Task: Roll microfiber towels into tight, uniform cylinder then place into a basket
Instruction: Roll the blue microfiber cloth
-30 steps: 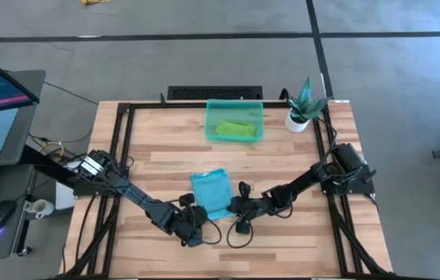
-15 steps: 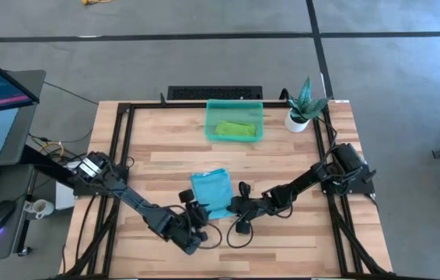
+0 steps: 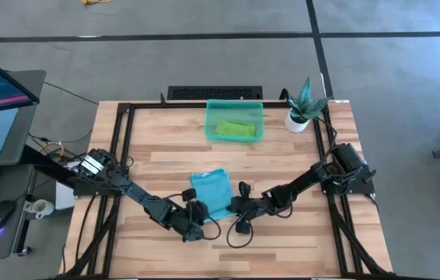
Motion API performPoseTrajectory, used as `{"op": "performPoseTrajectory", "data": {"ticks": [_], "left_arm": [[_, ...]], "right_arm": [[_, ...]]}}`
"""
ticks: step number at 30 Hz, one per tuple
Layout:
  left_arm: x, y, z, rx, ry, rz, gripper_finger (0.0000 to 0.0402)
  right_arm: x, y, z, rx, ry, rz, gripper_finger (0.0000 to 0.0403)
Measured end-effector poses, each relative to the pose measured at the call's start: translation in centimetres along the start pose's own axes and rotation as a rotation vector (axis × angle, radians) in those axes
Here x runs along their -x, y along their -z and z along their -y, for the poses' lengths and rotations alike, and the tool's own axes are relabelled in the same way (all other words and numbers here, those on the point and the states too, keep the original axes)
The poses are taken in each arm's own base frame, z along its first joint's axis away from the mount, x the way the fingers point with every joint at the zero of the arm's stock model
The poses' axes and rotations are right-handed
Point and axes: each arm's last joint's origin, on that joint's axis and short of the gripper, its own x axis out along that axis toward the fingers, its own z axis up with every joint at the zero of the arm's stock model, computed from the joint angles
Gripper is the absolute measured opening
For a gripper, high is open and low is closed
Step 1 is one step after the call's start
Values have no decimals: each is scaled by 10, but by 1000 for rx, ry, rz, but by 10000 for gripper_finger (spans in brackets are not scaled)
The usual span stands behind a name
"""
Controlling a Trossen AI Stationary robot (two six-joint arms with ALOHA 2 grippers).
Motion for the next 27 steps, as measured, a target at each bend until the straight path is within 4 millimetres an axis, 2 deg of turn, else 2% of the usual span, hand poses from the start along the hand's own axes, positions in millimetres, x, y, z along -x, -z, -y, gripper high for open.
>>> {"op": "performPoseTrajectory", "data": {"ticks": [8, 17, 23, 27], "left_arm": [[0, 3, -2, -21, -22, -25, 102], [3, 1, 0, -68, -61, -11, 102], [15, -6, 8, -114, -94, -95, 102], [28, -13, 16, -141, -128, -102, 102]], "right_arm": [[-1, -1, 2, -64, 5, 0, 15], [1, 1, -2, -105, 0, 1, 43], [2, -1, -3, -111, -9, 14, 70], [9, -9, -3, -118, -26, 47, 78]]}}
